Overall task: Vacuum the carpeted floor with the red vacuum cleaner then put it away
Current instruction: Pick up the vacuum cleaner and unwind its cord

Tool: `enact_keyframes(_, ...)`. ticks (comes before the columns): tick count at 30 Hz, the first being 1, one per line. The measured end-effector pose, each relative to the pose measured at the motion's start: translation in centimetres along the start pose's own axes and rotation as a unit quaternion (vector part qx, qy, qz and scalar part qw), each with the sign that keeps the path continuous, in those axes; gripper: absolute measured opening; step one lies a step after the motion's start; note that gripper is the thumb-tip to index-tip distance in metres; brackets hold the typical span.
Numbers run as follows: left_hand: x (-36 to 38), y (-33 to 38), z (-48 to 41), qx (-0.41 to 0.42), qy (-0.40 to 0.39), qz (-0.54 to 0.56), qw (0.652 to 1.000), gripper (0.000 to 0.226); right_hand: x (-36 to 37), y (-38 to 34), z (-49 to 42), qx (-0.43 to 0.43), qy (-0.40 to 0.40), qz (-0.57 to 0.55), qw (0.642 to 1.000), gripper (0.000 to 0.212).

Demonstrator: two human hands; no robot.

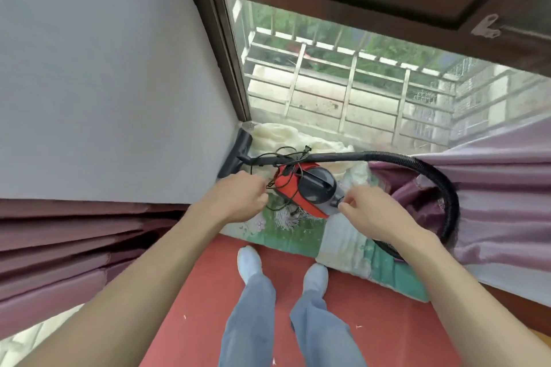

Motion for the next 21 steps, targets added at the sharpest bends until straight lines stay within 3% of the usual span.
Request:
enact_keyframes(7,7.6,-4.0,-6.7,-0.015,-0.033,0.021,0.999,0.026,7.4,0.9,-8.9,0.019,-0.036,-0.004,0.999,0.023)
enact_keyframes(13,16.5,-5.3,-14.7,-0.092,-0.025,0.174,0.980,0.021,13.6,2.9,-18.7,-0.032,-0.011,0.016,0.999,0.024)
enact_keyframes(18,25.0,-5.4,-21.0,-0.143,-0.011,0.252,0.957,0.017,17.0,3.5,-27.6,-0.107,0.091,0.053,0.989,0.041)
enact_keyframes(21,29.4,-5.8,-24.0,-0.206,0.005,0.343,0.916,0.011,19.0,3.2,-32.1,-0.131,0.114,0.102,0.979,0.055)
Point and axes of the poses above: each hand's wrist, its own z-axis away from the middle knuckle, its own x-axis out of the palm, y = z × x, the point moved 2 cm from there along -z, towards the middle knuckle, and after that the axes turned 10 degrees about -z, right-handed, at the moved point
